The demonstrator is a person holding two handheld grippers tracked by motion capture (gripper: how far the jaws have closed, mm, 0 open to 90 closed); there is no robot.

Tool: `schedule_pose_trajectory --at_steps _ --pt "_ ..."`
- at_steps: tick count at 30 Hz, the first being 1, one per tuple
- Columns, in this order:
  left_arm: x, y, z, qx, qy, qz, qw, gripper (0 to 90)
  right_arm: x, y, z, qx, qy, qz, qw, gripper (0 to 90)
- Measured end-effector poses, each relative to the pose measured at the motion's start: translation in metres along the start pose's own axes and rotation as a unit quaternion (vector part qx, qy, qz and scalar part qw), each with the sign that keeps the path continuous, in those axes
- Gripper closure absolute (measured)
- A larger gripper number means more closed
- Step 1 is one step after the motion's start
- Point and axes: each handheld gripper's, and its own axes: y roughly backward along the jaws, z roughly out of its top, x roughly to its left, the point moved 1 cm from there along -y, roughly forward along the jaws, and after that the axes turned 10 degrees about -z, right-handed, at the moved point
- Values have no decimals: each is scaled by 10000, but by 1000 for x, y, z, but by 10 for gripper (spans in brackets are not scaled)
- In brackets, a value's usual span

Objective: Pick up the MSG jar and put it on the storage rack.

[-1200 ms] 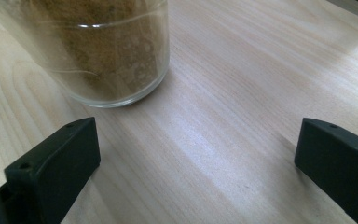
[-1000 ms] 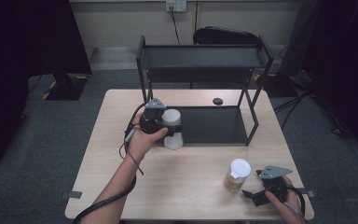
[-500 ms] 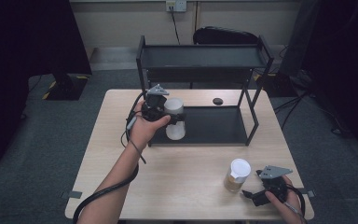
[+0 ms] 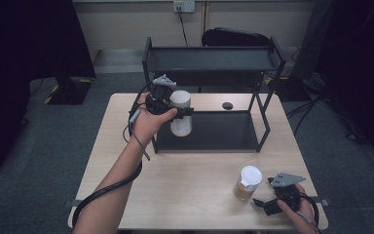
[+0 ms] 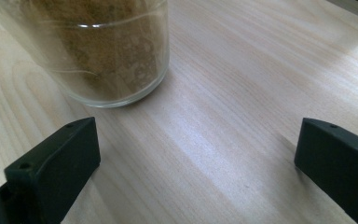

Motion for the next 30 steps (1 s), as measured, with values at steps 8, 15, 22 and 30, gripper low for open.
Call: schedule_pose_trajectory --at_steps 8,15,22,30 --pt "-3 10 19 -60 -74 41 9999 350 0 0 0 -3 0 -1 10000 0" --pt "-6 14 31 -104 -118 31 9999 349 0 0 0 -3 -1 -1 10000 0" --pt "-7 20 48 -148 -128 -103 9998 349 0 0 0 -2 0 -1 10000 0" --pt "-14 29 70 -98 -211 -109 9997 349 0 0 0 4 1 0 10000 0"
